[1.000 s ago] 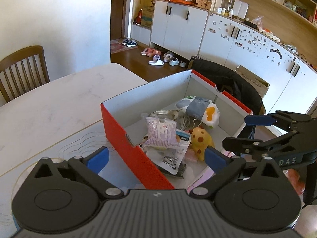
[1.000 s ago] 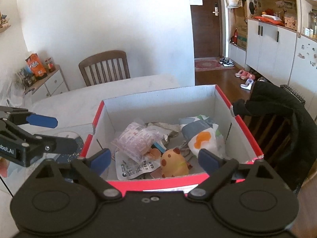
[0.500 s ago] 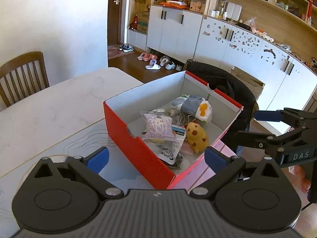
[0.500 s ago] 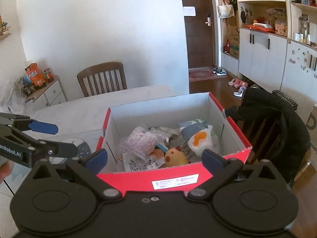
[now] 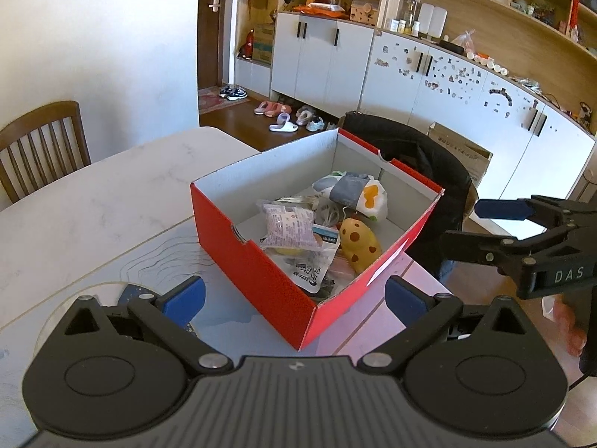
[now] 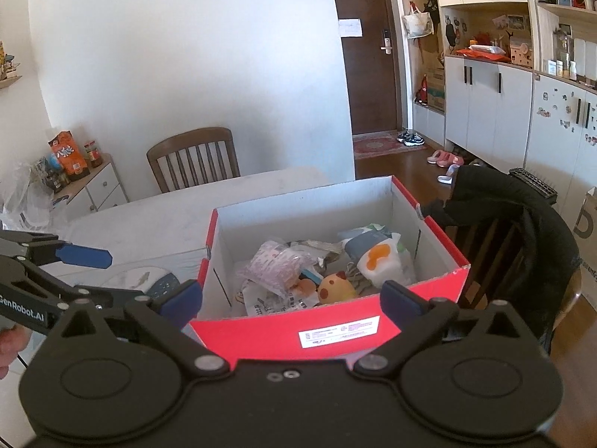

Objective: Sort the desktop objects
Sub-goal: 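Withdraw both open grippers up and away from the shoebox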

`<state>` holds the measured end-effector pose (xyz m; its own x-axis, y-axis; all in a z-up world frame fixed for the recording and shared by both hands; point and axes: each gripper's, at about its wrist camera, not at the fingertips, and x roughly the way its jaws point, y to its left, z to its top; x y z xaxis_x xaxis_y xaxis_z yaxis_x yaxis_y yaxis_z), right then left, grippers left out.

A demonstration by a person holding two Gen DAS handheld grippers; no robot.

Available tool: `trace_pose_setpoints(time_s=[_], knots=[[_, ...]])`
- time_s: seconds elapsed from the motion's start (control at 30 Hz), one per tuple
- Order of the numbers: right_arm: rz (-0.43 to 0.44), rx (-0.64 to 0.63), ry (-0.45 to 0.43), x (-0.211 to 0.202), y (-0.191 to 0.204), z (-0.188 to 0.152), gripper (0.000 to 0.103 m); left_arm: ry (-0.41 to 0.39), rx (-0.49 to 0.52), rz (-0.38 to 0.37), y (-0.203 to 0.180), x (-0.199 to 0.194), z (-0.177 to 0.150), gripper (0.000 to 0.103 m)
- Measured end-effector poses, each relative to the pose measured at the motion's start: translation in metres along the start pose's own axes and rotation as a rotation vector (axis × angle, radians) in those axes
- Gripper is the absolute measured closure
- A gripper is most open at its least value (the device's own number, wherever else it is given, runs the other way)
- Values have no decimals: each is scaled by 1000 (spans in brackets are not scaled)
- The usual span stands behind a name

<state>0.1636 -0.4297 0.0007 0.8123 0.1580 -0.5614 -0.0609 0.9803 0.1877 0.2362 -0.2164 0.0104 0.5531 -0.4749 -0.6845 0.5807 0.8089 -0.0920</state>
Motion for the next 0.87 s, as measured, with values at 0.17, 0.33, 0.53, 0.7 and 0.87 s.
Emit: trace_pose_setpoints(time_s=[0.17,0.33,0.53,0.7,0.87], knots=[[-12,-22,2,-1,5,-4,1,-5,4,6,-1,-1,-2,0],[-21,-39,9,-1,8,-10,1,-6,9,10,-2,-2,-2,0],[-24,-33,17,-2,6,-13,1,-1,8,11,-2,-1,-2,0],[-27,-20,20,-3,4,-15,1,-1,12,20,-5,0,-3,0],[-29,-14,22,-3,3,-16,1,2,6,15,-4,1,-3,0]])
